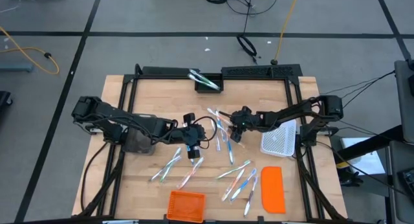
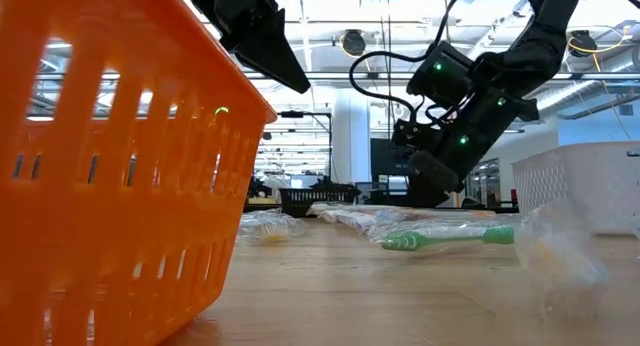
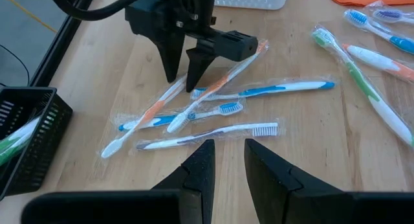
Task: Pick & Place Toothbrushes
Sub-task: Put the orange toothbrush into the transparent black bin
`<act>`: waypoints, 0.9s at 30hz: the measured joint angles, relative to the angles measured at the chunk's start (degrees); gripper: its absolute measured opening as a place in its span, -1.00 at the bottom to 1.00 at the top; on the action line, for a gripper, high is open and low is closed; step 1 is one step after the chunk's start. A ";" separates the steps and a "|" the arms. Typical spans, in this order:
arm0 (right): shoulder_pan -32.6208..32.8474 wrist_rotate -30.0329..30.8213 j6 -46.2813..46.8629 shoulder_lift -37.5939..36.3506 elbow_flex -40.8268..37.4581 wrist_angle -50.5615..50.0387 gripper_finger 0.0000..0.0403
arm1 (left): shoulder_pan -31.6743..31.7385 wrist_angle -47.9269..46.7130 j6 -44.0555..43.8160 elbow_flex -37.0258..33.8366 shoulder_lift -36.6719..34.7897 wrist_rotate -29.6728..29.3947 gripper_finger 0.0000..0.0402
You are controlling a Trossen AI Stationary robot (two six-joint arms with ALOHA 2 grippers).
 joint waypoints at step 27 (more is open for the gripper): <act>-0.04 1.08 -3.29 -16.12 -0.18 -0.11 -0.92 | 0.00 4.73 0.52 0.00 -0.02 -1.32 -0.57</act>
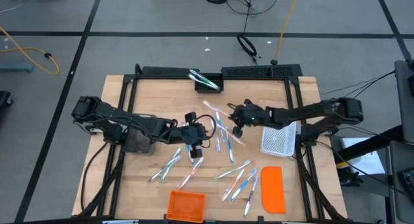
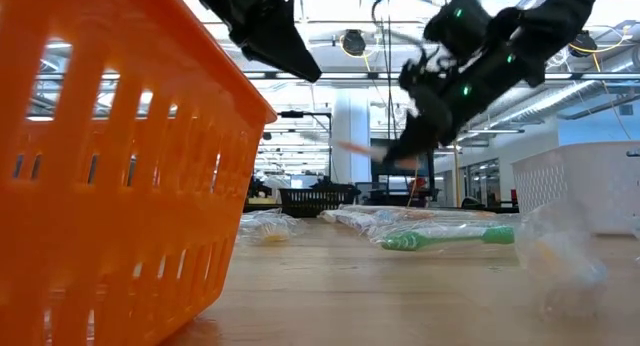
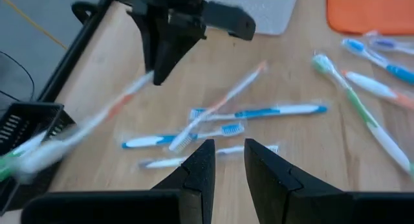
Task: Pick & Place Toothbrushes
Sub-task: Put the orange toothbrush into the transparent black bin
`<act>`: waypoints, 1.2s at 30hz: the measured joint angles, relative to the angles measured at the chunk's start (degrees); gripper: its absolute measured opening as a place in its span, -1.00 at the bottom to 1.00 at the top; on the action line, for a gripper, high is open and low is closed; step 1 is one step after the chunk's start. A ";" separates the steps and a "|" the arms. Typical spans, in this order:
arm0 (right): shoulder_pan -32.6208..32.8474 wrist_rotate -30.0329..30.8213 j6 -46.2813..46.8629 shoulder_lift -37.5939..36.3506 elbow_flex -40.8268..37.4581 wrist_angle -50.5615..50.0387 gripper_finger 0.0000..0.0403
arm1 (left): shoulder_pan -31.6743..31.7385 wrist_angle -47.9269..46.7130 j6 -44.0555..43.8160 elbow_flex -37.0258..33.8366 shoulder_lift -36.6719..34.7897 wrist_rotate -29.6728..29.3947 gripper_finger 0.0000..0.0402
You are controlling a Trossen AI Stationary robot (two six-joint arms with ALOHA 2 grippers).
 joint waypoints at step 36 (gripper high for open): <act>13.92 0.24 -11.18 -21.68 0.03 6.63 -0.92 | 3.60 30.98 11.40 0.00 0.00 1.41 -0.34</act>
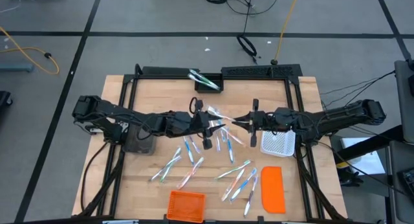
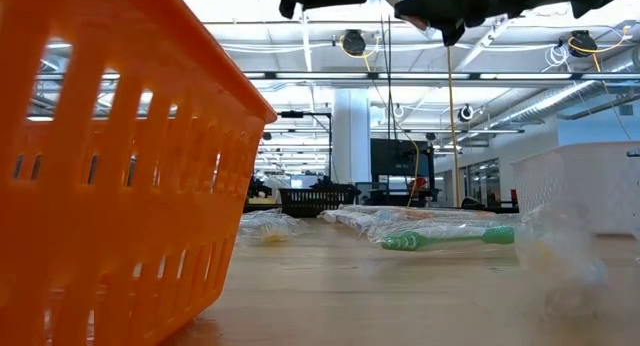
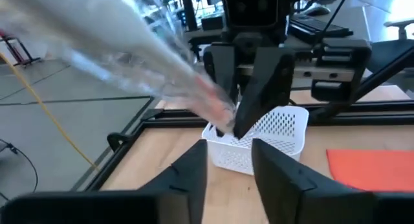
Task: Pick & Place Toothbrushes
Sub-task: Put the orange toothbrush into the transparent black bin
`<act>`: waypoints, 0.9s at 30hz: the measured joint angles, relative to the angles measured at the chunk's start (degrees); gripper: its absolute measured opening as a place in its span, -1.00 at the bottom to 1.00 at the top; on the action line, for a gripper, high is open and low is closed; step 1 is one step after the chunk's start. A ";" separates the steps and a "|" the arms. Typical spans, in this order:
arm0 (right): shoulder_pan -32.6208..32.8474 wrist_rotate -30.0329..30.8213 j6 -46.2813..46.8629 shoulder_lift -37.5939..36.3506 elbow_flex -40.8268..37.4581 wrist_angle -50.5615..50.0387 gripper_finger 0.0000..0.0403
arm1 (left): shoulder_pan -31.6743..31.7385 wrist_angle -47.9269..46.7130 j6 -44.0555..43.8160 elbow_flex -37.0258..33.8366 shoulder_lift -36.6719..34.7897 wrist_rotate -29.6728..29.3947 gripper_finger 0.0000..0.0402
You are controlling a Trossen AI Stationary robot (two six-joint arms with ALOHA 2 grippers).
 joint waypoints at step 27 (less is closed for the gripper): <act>-0.07 -0.05 -0.52 3.52 0.04 4.04 -0.92 | 1.22 6.88 -3.04 0.00 0.00 -0.02 0.00</act>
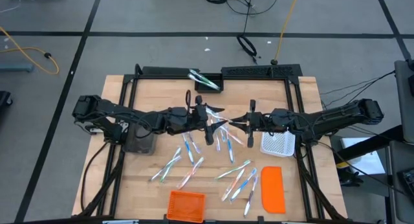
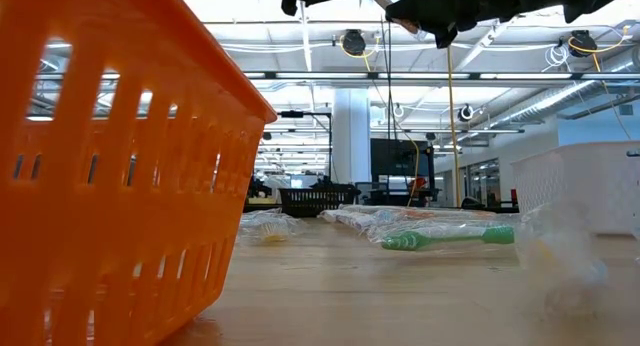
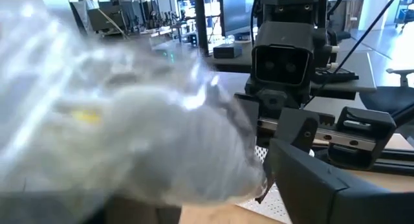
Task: Pick & Place Toothbrushes
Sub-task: Put the orange toothbrush into the transparent black bin
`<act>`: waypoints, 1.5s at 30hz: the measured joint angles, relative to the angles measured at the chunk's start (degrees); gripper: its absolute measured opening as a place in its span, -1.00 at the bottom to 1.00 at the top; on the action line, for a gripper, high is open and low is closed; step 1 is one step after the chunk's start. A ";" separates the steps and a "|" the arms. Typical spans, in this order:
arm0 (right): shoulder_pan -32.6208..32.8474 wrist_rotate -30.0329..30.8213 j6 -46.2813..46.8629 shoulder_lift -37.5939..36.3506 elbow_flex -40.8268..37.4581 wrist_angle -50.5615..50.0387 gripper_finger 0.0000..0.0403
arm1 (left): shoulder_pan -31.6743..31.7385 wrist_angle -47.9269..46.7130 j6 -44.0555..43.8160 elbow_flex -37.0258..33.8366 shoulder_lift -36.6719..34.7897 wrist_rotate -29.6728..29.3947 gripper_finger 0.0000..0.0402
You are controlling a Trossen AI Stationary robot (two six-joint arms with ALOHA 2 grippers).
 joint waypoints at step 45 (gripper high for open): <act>-0.02 0.05 0.96 -0.02 0.00 -5.76 -0.60 | -7.88 -41.91 -12.81 -0.09 -13.90 -18.87 -0.96</act>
